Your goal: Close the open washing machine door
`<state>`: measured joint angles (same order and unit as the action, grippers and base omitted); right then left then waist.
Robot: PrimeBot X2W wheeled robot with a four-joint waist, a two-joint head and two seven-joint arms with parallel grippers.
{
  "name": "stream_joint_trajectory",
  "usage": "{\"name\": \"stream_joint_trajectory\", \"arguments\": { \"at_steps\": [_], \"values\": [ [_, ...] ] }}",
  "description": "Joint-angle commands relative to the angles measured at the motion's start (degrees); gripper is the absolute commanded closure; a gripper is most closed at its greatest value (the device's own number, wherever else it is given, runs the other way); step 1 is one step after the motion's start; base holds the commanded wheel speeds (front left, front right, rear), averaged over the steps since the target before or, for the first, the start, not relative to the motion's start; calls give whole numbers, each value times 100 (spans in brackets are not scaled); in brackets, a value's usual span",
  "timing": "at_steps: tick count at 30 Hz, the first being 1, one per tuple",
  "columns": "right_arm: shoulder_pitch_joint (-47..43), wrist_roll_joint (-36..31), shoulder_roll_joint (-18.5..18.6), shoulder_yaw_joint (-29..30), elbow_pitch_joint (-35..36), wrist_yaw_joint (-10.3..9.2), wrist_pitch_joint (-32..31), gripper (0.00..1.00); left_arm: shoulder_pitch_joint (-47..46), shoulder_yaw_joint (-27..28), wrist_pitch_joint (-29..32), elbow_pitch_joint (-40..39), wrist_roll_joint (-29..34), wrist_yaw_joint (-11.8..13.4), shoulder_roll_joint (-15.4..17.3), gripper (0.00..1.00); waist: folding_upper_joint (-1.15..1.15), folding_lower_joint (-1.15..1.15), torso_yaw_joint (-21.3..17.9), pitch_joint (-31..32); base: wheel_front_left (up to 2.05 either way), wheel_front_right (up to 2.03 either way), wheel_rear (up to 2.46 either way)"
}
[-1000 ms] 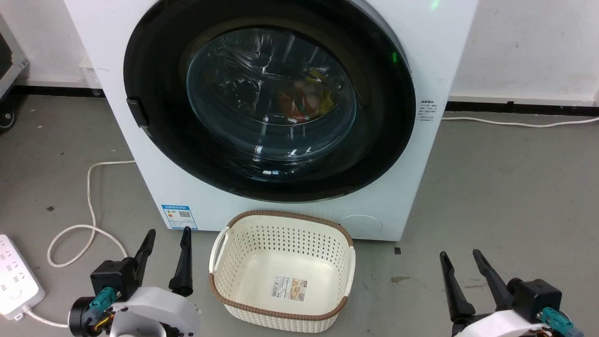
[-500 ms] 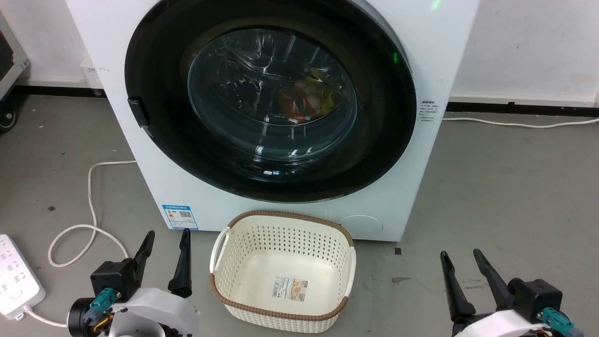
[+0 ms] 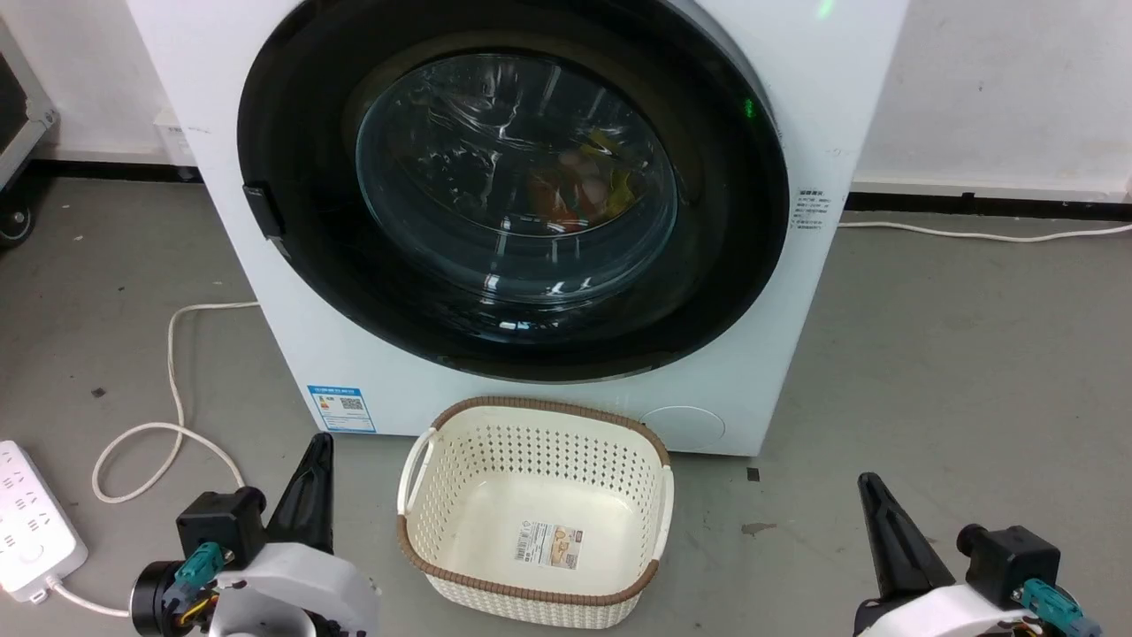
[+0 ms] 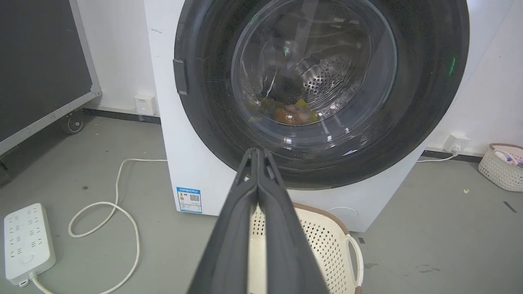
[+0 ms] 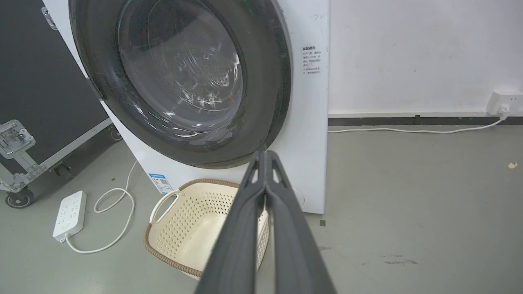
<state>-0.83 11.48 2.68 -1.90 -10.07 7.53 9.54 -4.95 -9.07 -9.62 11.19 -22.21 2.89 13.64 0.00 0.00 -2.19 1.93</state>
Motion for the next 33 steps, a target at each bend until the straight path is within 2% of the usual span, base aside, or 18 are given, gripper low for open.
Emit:
{"name": "stream_joint_trajectory", "arguments": {
  "at_steps": [1,33],
  "values": [
    [5,-57,1,9,47,0,-28,100,32,29,18,-44,83,-9,-30,100,0,0,3,-2,0,0,0],
    [27,-355,6,59,310,-1,-281,100,159,269,276,-338,668,-86,-317,100,0,0,62,-54,0,0,0]
  ]
}}
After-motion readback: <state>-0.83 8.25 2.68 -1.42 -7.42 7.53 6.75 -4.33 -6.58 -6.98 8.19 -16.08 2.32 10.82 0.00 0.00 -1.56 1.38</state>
